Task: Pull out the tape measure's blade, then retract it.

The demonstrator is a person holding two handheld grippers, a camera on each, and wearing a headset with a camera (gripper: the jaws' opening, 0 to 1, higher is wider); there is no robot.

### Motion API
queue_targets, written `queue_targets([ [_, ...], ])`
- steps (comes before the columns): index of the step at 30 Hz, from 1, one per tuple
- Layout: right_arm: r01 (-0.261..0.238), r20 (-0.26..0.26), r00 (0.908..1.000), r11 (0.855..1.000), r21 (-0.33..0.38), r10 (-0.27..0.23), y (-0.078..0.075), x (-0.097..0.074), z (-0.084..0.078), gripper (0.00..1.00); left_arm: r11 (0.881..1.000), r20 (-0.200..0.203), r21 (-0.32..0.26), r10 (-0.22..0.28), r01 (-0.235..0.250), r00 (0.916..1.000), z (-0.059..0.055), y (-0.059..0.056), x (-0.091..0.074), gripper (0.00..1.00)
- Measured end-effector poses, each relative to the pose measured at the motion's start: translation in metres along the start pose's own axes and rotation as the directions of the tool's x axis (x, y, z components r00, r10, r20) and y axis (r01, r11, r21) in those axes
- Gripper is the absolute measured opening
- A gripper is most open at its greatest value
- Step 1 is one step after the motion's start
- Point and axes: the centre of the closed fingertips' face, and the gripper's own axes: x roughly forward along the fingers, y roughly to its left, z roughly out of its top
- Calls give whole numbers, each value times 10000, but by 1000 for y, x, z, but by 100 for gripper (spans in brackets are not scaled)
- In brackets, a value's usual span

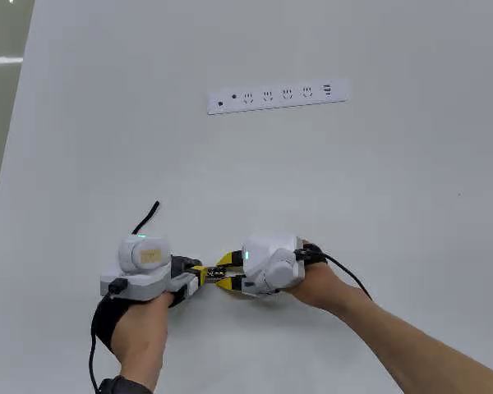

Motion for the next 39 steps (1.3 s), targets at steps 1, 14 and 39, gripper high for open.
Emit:
queue_targets([
  [1, -1, -11, 10000, 10000, 92, 1, 0, 0, 0, 15, 10000, 4, 23, -21, 21, 10000, 0, -1, 0, 65],
  [14, -54, 128, 9999, 9997, 240, 51, 0, 3, 2, 13, 9994, 30, -28, -342, 342, 9994, 0, -2, 2, 65],
  [39, -217, 372, 9991, 9997, 59, 215, -4, 14, 7, 12, 9965, 123, -686, -481, 488, 9988, 2, -1, 2, 64],
])
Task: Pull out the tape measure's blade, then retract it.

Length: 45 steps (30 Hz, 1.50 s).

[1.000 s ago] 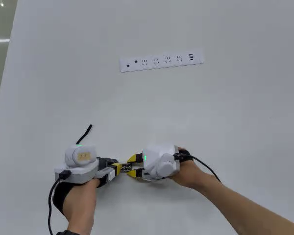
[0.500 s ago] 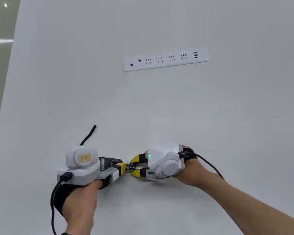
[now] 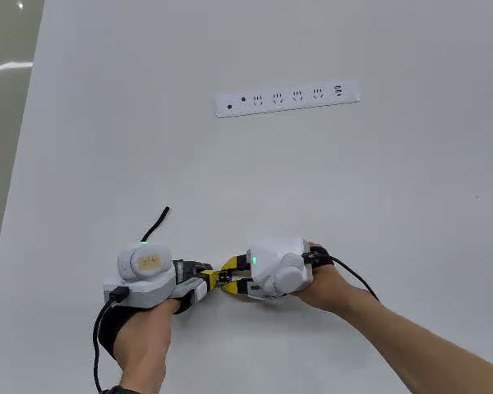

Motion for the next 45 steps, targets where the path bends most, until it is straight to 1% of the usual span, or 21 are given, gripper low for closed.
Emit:
queue_targets([
  [12, 78, 0, 10000, 10000, 42, -78, -1, 4, 1, 13, 10000, 80, -45, 10, -10, 10000, -1, 1, 0, 64],
  [21, 197, -160, 9997, 9996, 201, -194, -1, 1, 1, 14, 10000, 73, -35, -18, 19, 10000, -2, 1, -1, 65],
  [26, 322, -361, 9989, 9991, 274, -312, 2, -1, 1, 15, 10000, 101, 4, -37, 37, 9999, -4, 0, -3, 65],
  [27, 378, -408, 9985, 9988, 315, -365, 2, -2, 0, 15, 10000, 132, 75, -62, 61, 9999, -4, 0, -4, 65],
  [29, 529, -510, 9974, 9973, 499, -504, 2, -7, -2, 16, 9999, 206, -17, -128, 128, 9997, -3, 1, -7, 64],
  [30, 506, -500, 9976, 9975, 500, -481, 2, -8, -2, 15, 9999, 227, -42, -142, 143, 9996, -3, 1, -8, 63],
  [32, 622, -627, 9963, 9963, 601, -584, 3, -15, -5, 16, 9997, 254, -96, -216, 218, 9994, -3, 2, -11, 62],
  [34, 675, -738, 9953, 9956, 651, -627, 3, -19, -8, 16, 9997, 248, 5, -251, 251, 9994, -4, 2, -14, 62],
  [35, 741, -794, 9945, 9950, 674, -687, 2, -21, -9, 17, 9995, 249, 153, -291, 287, 9993, -5, 2, -15, 61],
  [36, 856, -878, 9930, 9935, 753, -789, 1, -25, -10, 18, 9986, 199, 324, -428, 421, 9989, -7, 0, -17, 61],
  [37, 974, -916, 9918, 9910, 922, -890, -1, -28, -11, 19, 9984, 183, 483, -305, 295, 9994, -9, 4, -19, 61],
  [39, 1204, -868, 9900, 9868, 1088, -1112, -4, -34, -11, 21, 9986, 225, 404, -338, 329, 9992, -11, 7, -23, 61],
  [41, 1288, -868, 9891, 9842, 1217, -1187, -4, -39, -11, 22, 9988, 286, 326, -374, 364, 9989, -11, 9, -27, 61],
  [43, 1388, -913, 9876, 9817, 1300, -1275, -4, -43, -11, 22, 9984, 399, 451, -366, 348, 9985, -10, 11, -32, 61],
  [45, 1398, -917, 9875, 9816, 1303, -1284, -4, -44, -11, 23, 9983, 404, 461, -371, 352, 9985, -10, 11, -33, 61],
])
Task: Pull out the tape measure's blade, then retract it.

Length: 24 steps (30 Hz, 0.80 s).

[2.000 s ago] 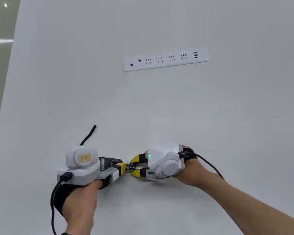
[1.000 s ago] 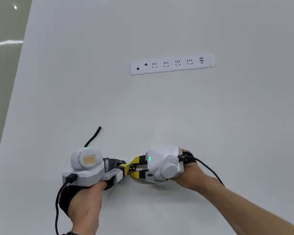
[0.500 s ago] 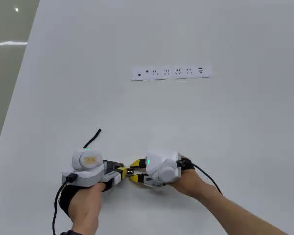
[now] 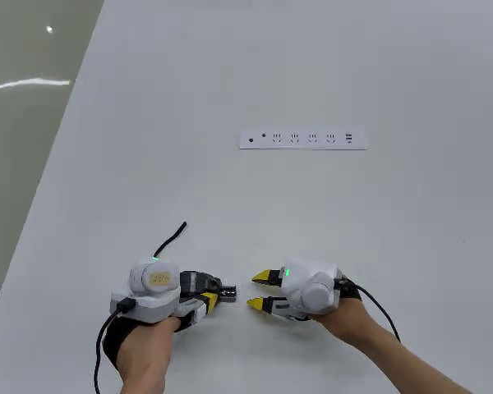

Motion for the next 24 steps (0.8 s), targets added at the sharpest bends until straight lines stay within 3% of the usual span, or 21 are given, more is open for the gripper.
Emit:
queue_targets([
  [10, 577, 104, 9983, 9977, 356, -581, -3, -17, 12, 24, 9996, 349, -9, -267, 268, 9990, 5, 4, -18, 61],
  [16, 735, -59, 9973, 9964, 426, -733, -2, -24, 10, 25, 9994, 508, 63, -337, 334, 9981, 8, 7, -28, 61],
  [24, 1177, 102, 9927, 9854, 1229, -1199, -6, -41, 10, 27, 9986, 747, 278, -479, 459, 9961, 12, 14, -38, 61],
])
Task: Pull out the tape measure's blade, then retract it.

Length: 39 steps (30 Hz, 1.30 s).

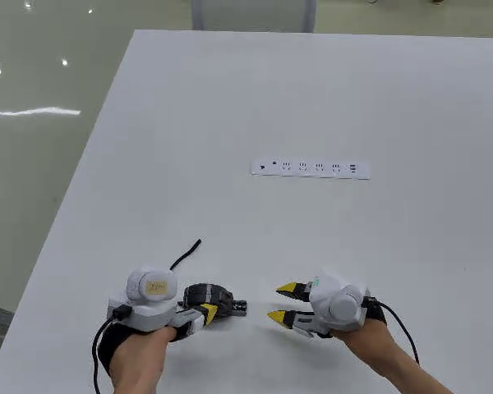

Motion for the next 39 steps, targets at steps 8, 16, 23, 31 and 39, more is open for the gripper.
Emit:
queue_targets([
  [8, 454, 116, 9989, 9972, 587, -462, -6, -17, -2, 31, 9982, 384, 460, -412, 394, 9984, 1, 7, -10, 61],
  [16, 760, 202, 9967, 9914, 1062, -786, -6, -37, -1, 35, 9940, 790, 808, -795, 731, 9937, 4, 12, -23, 61],
  [23, 1142, 259, 9927, 9873, 1107, -1177, -5, -56, 0, 37, 9864, 1175, 1382, -1058, 893, 9874, 6, 19, -40, 61],
  [31, 1286, 371, 9902, 9828, 1324, -1346, -4, -66, 0, 39, 9841, 1436, 1421, -1271, 1066, 9814, 5, 19, -47, 61],
  [39, 1489, 355, 9871, 9767, 1549, -1561, 5, -80, -8, 43, 9765, 1647, 1847, -1419, 1108, 9761, 0, 19, -57, 63],
])
